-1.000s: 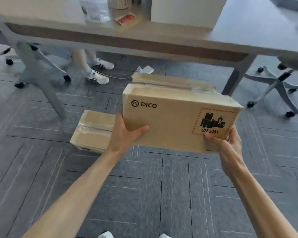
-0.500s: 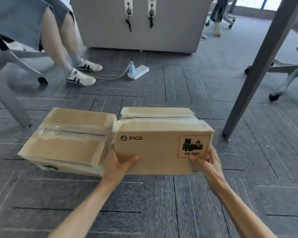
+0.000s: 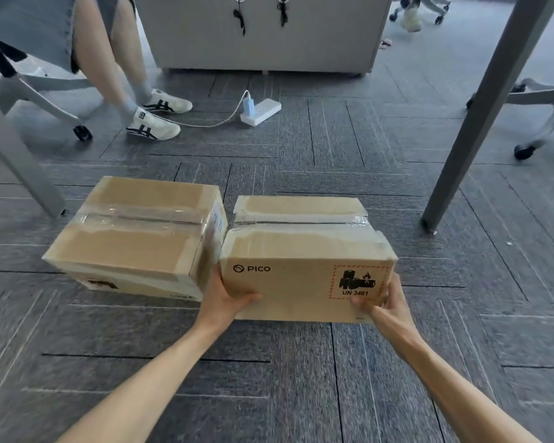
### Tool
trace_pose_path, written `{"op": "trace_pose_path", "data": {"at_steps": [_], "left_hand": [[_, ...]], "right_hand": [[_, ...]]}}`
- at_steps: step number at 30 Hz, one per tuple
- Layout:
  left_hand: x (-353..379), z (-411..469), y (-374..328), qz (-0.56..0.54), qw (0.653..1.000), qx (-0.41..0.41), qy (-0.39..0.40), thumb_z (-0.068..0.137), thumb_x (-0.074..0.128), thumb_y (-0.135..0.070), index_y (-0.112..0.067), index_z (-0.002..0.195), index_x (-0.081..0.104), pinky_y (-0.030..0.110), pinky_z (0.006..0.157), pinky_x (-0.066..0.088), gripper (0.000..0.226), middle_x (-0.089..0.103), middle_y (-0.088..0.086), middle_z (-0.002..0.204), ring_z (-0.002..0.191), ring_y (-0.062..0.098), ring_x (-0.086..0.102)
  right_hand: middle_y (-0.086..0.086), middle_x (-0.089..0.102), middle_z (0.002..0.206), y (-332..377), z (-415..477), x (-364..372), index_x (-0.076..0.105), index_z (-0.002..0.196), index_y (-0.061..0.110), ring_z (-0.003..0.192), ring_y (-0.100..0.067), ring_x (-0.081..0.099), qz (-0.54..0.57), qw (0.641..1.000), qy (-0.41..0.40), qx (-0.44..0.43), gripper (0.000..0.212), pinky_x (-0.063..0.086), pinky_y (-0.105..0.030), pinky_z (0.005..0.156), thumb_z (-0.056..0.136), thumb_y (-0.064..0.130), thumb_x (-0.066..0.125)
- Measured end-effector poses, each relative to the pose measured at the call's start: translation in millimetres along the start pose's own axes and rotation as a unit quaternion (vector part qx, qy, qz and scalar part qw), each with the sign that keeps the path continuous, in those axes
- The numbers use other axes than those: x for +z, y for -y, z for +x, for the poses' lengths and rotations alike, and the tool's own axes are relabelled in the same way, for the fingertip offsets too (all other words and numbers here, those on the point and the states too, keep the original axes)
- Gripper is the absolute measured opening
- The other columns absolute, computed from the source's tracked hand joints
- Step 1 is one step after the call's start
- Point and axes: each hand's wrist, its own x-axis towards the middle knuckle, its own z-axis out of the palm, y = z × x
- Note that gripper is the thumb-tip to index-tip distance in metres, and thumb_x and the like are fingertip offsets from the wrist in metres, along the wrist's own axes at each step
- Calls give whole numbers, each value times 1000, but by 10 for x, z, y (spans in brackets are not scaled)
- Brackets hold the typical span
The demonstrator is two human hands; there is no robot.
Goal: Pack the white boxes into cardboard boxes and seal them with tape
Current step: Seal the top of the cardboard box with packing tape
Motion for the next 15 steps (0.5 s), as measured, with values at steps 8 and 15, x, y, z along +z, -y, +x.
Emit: {"op": "trace_pose_path", "data": {"at_steps": [8, 15], "left_hand": [[-128, -5, 133, 42, 997, -32, -47, 61, 91, -11, -25, 127, 37, 24, 89, 48, 86, 58, -10, 113, 100, -2, 56], [-373, -48, 325, 81, 996, -18, -29, 73, 83, -9, -16, 140, 34, 34, 101, 46, 83, 58, -4, 124, 117, 12, 55]], "right_hand": [[-1, 61, 117, -295, 111, 216, 42, 123, 25, 107, -15, 61, -34, 999, -1, -19, 61, 52, -22, 74, 78, 4, 78], [-2, 61, 115, -336, 65, 406, 44, 117, 27, 105, -15, 60, -76, 997, -2, -24, 55, 49, -18, 69, 79, 4, 76]]}}
